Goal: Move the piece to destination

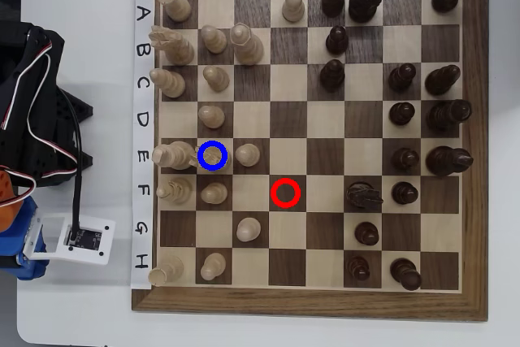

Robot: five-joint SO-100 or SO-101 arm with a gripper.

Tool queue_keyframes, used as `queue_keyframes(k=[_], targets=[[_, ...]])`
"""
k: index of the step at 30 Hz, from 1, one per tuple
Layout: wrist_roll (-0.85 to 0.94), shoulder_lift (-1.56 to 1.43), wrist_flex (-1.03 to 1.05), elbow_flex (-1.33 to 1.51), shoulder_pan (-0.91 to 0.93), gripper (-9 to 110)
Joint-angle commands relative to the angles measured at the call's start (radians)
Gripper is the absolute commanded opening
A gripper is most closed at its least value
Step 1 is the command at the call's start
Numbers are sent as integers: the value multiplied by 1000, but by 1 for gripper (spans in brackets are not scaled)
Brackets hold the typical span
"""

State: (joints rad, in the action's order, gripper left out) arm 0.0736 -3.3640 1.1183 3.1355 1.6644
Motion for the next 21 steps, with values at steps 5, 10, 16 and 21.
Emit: queue_keyframes(k=[5,10,16,21], targets=[[23,-61,-48,-6,15,0],[20,-61,-46,-6,11,0],[20,-61,-46,-6,11,0],[20,-61,-46,-6,11,0]])
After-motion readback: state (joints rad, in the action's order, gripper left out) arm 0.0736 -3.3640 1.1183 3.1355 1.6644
